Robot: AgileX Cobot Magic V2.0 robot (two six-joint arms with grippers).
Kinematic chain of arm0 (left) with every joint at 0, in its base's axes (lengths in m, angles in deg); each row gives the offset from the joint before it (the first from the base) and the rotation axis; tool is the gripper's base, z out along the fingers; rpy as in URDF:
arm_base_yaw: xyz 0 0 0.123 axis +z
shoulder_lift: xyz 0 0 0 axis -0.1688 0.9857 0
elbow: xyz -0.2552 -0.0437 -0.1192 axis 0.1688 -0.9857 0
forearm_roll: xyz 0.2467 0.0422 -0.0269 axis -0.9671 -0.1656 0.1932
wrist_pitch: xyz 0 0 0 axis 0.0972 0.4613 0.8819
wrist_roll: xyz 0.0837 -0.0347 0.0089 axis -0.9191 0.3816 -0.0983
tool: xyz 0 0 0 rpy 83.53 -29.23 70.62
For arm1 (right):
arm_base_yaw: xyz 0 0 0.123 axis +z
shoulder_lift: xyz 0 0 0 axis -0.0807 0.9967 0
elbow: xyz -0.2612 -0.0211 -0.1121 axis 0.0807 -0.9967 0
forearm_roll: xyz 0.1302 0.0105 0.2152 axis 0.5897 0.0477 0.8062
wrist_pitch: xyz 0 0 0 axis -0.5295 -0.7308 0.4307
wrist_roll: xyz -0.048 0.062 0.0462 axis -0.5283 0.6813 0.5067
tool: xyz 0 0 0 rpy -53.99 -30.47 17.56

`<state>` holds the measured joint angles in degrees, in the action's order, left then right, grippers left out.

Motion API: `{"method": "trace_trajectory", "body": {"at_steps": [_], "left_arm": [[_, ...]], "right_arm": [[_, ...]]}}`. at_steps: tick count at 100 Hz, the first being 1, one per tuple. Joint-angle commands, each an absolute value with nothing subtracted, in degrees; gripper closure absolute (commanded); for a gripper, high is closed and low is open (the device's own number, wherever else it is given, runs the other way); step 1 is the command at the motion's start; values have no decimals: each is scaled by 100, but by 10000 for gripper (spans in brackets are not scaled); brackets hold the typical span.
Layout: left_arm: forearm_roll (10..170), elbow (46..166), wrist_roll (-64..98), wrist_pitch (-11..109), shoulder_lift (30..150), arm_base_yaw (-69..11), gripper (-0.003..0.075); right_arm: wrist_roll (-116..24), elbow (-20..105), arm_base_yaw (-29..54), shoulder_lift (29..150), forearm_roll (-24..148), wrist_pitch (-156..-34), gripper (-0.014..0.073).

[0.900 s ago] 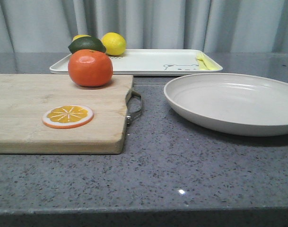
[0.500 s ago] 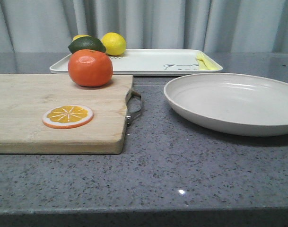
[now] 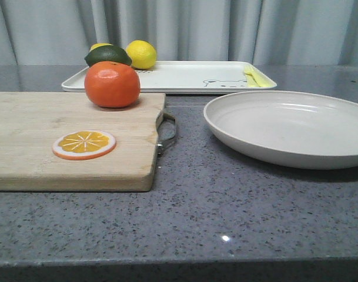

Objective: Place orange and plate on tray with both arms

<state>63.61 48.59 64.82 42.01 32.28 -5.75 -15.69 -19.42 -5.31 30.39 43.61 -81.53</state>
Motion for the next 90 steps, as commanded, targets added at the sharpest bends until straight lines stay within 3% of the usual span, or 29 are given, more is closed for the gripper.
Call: {"method": "trace_trajectory", "body": {"at_steps": [1, 47, 90], "left_arm": [[6362, 4728, 6508, 3770, 3051, -572, 739], [6362, 4728, 6508, 3770, 3051, -572, 739], [6362, 5015, 6508, 3797, 3101, -572, 739]], "right_arm": [[-1571, -1939, -583, 2918, 4300, -7721, 654], [-1571, -1939, -584, 2918, 4300, -7404, 654], [-1571, -1626, -584, 3036, 4300, -8035, 654]]}}
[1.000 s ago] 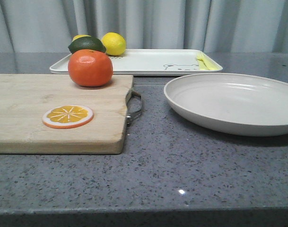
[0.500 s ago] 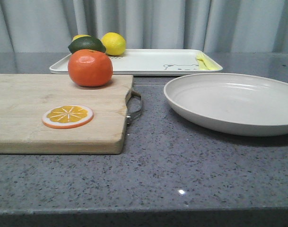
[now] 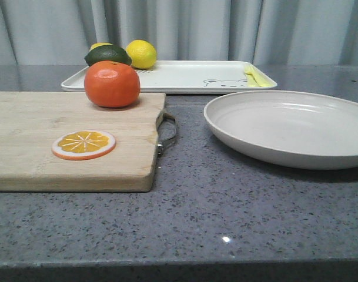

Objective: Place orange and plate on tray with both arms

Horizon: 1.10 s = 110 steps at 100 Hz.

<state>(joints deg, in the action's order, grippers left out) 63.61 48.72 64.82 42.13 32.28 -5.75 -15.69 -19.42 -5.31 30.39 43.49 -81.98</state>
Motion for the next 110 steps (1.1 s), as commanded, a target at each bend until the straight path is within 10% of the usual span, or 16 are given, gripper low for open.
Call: {"method": "trace_trajectory", "body": {"at_steps": [1, 110], "left_arm": [[6362, 5031, 6508, 3797, 3113, -572, 739], [6627, 7252, 6519, 3734, 5315, -572, 739]], "right_arm": [[-1571, -1604, -584, 3057, 4300, -8066, 654], [-1571, 964, -584, 5115, 4305, -9287, 654]]}}
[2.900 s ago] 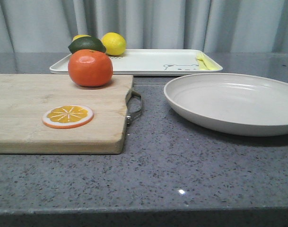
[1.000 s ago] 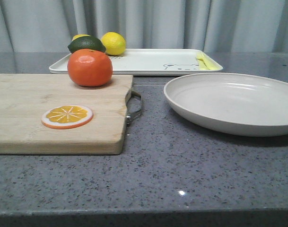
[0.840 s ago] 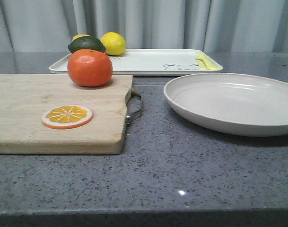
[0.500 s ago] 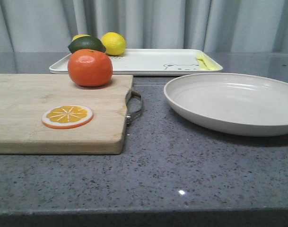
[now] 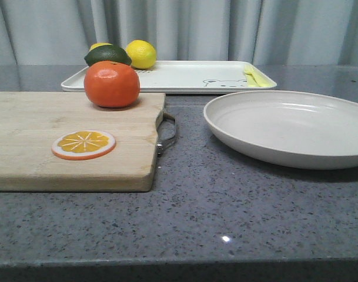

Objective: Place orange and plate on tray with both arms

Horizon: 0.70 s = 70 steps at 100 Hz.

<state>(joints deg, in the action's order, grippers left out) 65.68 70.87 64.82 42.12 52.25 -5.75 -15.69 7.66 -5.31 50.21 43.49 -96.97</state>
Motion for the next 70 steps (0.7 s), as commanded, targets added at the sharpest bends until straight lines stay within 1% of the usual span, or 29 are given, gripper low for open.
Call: {"method": "trace_trajectory", "body": {"at_steps": [1, 17, 24, 31, 46, 59, 70], "left_arm": [[6642, 7252, 6519, 3734, 5315, -572, 739], [6826, 7264, 6519, 3793, 5340, -572, 734], [6826, 7264, 6519, 3794, 5396, -572, 699], [6826, 7287, 6519, 3794, 5476, -572, 631], [6826, 7451, 6508, 3809, 5823, -674, 452], [6814, 7728, 6361, 3809, 6254, -995, 321], [6814, 8019, 6129, 3839, 6753, -1339, 178]], "right_arm": [[-1571, 964, -584, 5115, 4305, -9287, 654], [-1571, 964, -584, 5115, 4305, -9280, 654], [-1571, 964, -584, 5115, 4305, -9280, 654], [-1571, 964, -584, 5115, 4305, -9280, 654], [-1571, 964, -584, 5115, 4305, -9280, 654], [-1571, 964, -584, 5115, 4305, -9280, 654], [-1571, 964, -584, 5115, 4305, -9280, 654]]}}
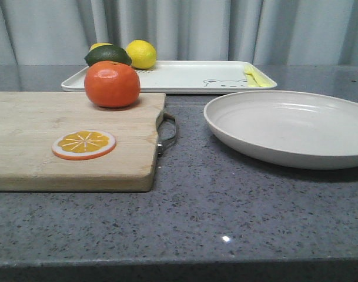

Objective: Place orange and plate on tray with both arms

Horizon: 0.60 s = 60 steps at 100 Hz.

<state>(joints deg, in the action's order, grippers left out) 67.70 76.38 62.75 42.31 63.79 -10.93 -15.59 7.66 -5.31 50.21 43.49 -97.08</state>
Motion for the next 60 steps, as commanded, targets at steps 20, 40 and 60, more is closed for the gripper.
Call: {"method": "trace_trajectory", "body": {"at_steps": [20, 40, 60], "left_arm": [[6814, 8721, 6117, 4177, 7816, -2019, 63], [6824, 9791, 6095, 4912, 9037, -2707, 62], [6837, 11011, 5916, 5676, 10319, -3248, 55]], "right_arm": [[-1571, 964, -584, 5115, 4305, -9280, 654], [-1571, 964, -584, 5115, 4305, -9292, 654], [-1571, 964, -584, 5115, 4305, -9292, 654]]}}
